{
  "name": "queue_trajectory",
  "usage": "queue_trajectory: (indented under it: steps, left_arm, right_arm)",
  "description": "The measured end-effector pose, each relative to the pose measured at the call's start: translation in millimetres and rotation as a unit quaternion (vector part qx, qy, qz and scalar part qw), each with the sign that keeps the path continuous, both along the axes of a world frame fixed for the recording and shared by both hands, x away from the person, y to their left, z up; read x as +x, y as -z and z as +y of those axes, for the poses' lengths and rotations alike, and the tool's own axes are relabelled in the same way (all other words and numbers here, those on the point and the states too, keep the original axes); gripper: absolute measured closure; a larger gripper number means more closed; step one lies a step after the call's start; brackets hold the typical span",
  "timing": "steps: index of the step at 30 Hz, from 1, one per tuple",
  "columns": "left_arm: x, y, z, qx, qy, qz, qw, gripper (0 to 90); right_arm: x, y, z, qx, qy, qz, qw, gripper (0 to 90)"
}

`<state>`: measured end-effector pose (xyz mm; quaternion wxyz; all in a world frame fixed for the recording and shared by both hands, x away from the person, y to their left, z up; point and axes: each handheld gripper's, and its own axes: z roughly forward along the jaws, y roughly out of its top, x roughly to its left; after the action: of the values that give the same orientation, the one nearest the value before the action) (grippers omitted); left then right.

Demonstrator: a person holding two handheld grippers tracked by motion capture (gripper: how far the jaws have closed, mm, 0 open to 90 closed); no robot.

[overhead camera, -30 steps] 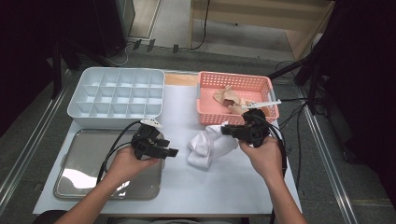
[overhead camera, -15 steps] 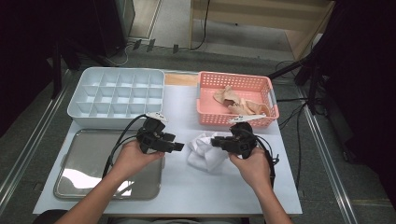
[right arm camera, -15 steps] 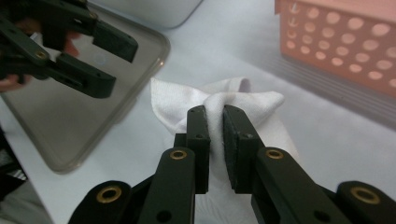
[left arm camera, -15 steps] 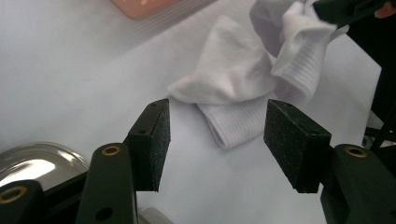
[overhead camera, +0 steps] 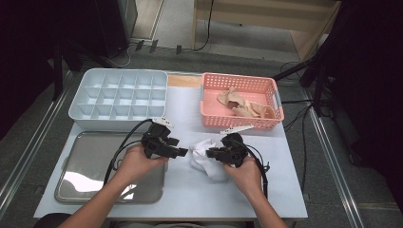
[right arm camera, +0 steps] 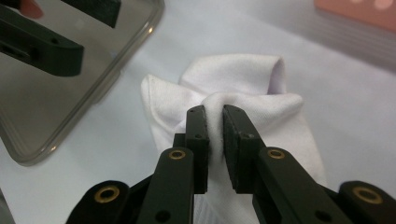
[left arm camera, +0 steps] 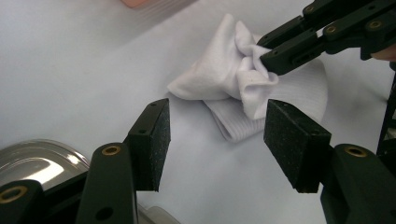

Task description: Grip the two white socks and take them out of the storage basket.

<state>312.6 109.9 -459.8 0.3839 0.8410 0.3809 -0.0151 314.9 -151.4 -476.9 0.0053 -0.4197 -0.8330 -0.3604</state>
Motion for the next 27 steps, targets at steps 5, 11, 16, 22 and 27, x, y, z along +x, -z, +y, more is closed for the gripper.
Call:
queue_trajectory:
  steps: [5,11,16,22,27]
  left_arm:
    - [0.7,2.0,0.7,-0.004,0.0,0.005,1.0,42.1]
    - [1.9,4.0,4.4,-0.018,-0.008,0.009,0.9998,42.3]
    - [2.9,5.1,7.2,-0.02,-0.013,0.014,0.9996,42.4]
    - [2.0,5.5,6.1,-0.018,-0.01,0.012,0.9997,42.5]
    - [2.2,6.0,7.9,-0.021,-0.013,0.011,0.9996,42.5]
  right_arm:
    - [-0.8,1.5,-4.9,-0.009,0.003,-0.003,1.0,77.9]
    - [-1.4,-6.0,-8.8,-0.002,-0.003,-0.024,0.9997,68.7]
    - [4.2,-24.4,-10.0,0.001,-0.003,-0.056,0.9984,66.8]
    - [22.7,-27.5,-4.3,-0.012,-0.007,-0.063,0.9979,66.3]
    - [35.1,-15.5,6.2,-0.02,-0.017,-0.06,0.9979,60.1]
